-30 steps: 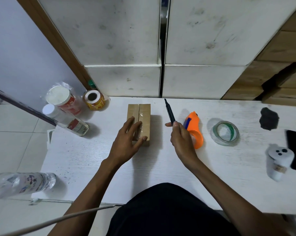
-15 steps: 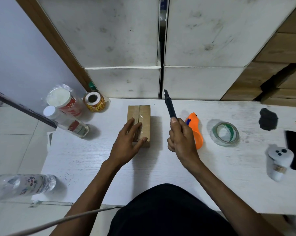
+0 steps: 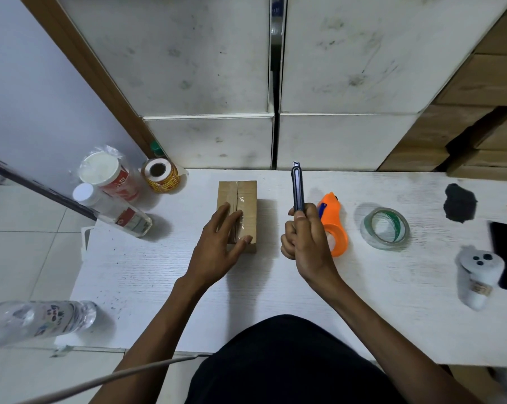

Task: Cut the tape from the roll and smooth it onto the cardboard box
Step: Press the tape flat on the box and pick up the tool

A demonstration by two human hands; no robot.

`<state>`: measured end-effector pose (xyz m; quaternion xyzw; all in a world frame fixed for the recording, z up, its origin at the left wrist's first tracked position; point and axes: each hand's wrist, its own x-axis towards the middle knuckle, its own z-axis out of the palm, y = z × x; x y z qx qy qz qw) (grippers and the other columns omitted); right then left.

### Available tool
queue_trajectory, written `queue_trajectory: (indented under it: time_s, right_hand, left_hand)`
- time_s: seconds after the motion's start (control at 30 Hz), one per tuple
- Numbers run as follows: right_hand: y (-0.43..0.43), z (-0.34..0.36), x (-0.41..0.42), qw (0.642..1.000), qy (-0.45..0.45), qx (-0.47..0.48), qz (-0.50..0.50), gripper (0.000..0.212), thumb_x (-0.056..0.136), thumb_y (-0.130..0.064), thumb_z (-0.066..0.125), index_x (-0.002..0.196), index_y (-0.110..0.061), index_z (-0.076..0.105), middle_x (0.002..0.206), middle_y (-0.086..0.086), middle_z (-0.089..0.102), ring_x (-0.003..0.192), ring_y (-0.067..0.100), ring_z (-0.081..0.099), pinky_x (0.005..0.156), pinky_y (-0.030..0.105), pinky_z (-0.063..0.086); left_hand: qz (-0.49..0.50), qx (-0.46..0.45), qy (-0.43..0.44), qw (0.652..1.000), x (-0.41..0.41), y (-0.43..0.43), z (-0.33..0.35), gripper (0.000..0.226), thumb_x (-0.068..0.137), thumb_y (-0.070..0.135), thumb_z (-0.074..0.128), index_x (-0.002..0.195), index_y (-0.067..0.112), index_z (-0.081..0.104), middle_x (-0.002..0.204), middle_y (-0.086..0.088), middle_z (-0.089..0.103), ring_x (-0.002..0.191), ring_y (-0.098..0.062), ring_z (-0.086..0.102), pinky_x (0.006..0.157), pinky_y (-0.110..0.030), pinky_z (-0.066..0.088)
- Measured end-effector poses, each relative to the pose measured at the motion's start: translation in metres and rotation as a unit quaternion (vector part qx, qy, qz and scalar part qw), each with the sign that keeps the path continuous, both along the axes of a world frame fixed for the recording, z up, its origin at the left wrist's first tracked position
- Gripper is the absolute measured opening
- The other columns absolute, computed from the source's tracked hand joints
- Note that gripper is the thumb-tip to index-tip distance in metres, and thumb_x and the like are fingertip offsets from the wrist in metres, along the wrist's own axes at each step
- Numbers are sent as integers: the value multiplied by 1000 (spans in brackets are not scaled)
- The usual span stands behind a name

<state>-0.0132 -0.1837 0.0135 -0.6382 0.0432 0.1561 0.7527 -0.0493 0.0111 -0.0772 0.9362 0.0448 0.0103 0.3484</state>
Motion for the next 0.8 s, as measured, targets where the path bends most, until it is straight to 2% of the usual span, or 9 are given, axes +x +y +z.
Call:
queue_trajectory:
  time_s: [0.1, 0.17, 0.23, 0.3, 0.4, 0.53, 0.63, 0.7, 0.8]
  right_hand:
    - [0, 1, 2, 1000, 13, -16, -8, 18, 105, -16, 35, 88, -10, 37, 56, -3, 31, 40, 5, 27, 38, 15, 25]
    - [-1, -5, 3, 997, 6, -75, -20, 23, 104, -23, 42, 85, -12, 35, 60, -1, 35, 45, 9, 35, 43, 17, 31]
    - [-1, -17, 6, 987, -17, -161, -17, 28, 101, -31, 49, 81, -16, 37, 65, -1, 40, 57, 15, 44, 54, 25, 38]
    - [-2, -33, 13, 964, -34, -262, 5, 24, 101, -33, 46, 84, -15, 48, 77, 1, 42, 75, 22, 49, 68, 35, 40]
    - [-6, -56, 22, 912, -60, -396, 83, 37, 104, -28, 33, 109, 0, 56, 93, 9, 48, 97, 36, 53, 82, 41, 42]
    - [-4, -83, 28, 876, -57, -465, 117, 35, 103, -32, 30, 106, -2, 49, 81, 10, 53, 73, 27, 53, 68, 32, 41]
    - [3, -96, 32, 860, -54, -500, 87, 30, 104, -35, 40, 93, -7, 39, 59, -1, 46, 49, 15, 44, 44, 26, 29]
    - [7, -105, 34, 861, -35, -501, 74, 31, 102, -36, 45, 93, -8, 36, 58, -2, 45, 51, 20, 49, 40, 28, 26]
    - [15, -116, 34, 845, -11, -527, 83, 24, 100, -24, 46, 103, 0, 43, 72, 8, 58, 73, 32, 63, 44, 26, 30]
  left_hand:
    - [1, 1, 0, 1000, 0, -1, 2, 60, 92, 55, 56, 146, 37, 38, 162, 8, 21, 145, -17, 33, 104, -45, 48]
    - [1, 1, 2, 1000, 0, -1, 2, 60, 92, 55, 56, 146, 37, 38, 162, 7, 21, 145, -17, 32, 105, -45, 47]
    - [2, -1, 4, 1000, -1, -1, 2, 60, 92, 55, 56, 146, 37, 38, 163, 7, 21, 146, -17, 31, 106, -45, 47]
    - [4, 1, 4, 1000, -1, -1, 2, 60, 92, 55, 55, 146, 37, 38, 163, 7, 21, 146, -17, 31, 106, -45, 47]
    - [6, 5, 8, 1000, -1, -2, 3, 60, 92, 55, 55, 147, 37, 37, 163, 8, 20, 147, -17, 30, 107, -45, 46]
    - [7, 5, 8, 1000, -1, -3, 4, 59, 92, 54, 56, 146, 37, 38, 163, 9, 20, 146, -17, 30, 107, -45, 46]
    - [9, 4, 10, 1000, -1, -3, 6, 59, 93, 53, 56, 147, 37, 38, 163, 9, 20, 146, -16, 30, 107, -43, 45]
    - [8, 1, 6, 1000, -2, -4, 7, 59, 92, 52, 57, 146, 35, 39, 163, 8, 21, 146, -16, 30, 108, -41, 44]
    - [7, 4, 5, 1000, -2, -4, 8, 59, 92, 51, 57, 146, 34, 39, 163, 8, 21, 146, -16, 30, 107, -41, 44]
